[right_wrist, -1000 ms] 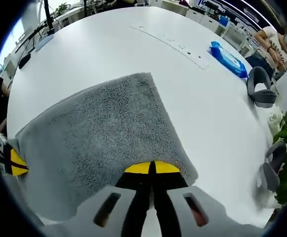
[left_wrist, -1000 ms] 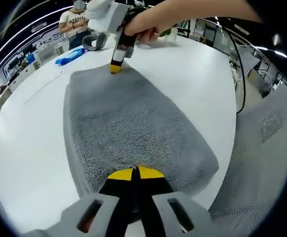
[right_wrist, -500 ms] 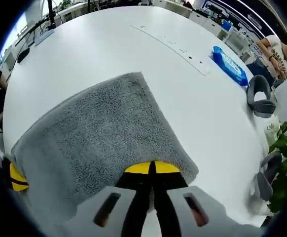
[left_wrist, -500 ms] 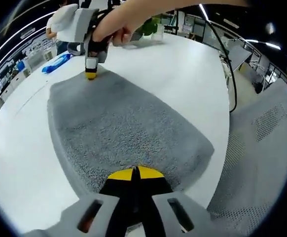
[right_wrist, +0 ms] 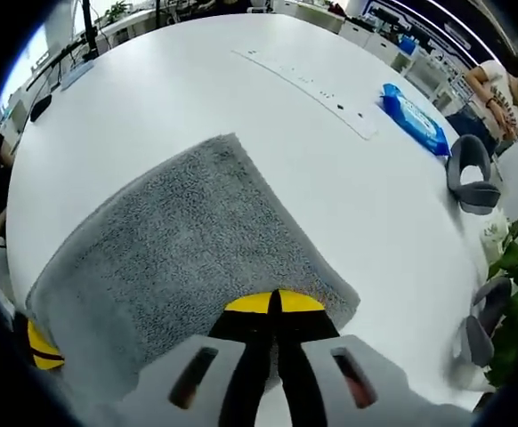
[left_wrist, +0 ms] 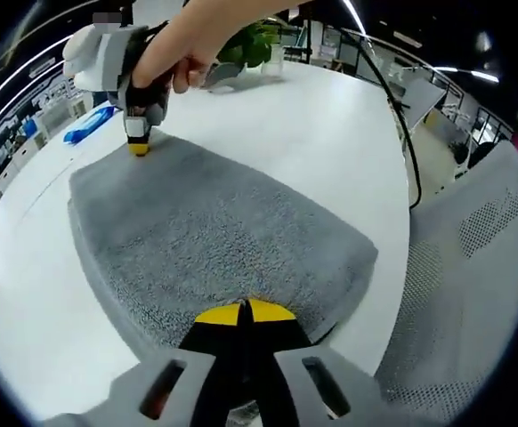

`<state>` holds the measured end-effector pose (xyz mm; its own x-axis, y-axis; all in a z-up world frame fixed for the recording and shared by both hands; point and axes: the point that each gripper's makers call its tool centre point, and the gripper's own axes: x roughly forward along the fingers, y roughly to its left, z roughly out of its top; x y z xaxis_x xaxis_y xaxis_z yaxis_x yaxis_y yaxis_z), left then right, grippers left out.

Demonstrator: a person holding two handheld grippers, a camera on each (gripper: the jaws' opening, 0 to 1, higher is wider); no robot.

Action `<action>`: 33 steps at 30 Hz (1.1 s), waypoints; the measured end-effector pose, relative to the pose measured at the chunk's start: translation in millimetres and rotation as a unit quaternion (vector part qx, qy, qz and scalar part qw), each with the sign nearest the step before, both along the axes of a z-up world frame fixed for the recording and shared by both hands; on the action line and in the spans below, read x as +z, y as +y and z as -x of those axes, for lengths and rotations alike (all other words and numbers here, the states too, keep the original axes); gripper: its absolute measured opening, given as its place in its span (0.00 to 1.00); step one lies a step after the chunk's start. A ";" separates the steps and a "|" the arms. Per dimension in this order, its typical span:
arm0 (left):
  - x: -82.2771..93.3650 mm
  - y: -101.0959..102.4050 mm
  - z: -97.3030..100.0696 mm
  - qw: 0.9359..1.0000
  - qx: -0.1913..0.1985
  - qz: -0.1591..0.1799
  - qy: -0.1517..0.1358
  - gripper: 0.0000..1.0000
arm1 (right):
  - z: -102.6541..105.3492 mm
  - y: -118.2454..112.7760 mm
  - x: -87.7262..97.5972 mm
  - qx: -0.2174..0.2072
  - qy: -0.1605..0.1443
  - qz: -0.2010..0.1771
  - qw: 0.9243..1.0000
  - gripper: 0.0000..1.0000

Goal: Fold the towel on the table until its edges align and the towel forms a compact rectangular stack.

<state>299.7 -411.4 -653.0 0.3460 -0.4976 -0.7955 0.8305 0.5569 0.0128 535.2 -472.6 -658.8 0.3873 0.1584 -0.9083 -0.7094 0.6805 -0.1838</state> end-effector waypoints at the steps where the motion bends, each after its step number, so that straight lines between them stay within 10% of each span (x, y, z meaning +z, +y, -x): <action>1: 0.1 -2.0 0.0 1.000 -0.001 -0.001 -0.003 0.01 | -0.9 0.4 0.3 0.001 0.000 0.000 1.000 0.00; 19: 0.9 -6.7 -8.5 1.000 0.024 0.019 -0.001 0.01 | -4.5 4.4 4.4 -0.003 -0.010 -0.016 1.000 0.00; 33: 8.8 -3.1 -8.0 0.998 0.049 0.027 -0.013 0.01 | -1.0 6.5 34.8 -0.072 -0.051 -0.135 0.987 0.00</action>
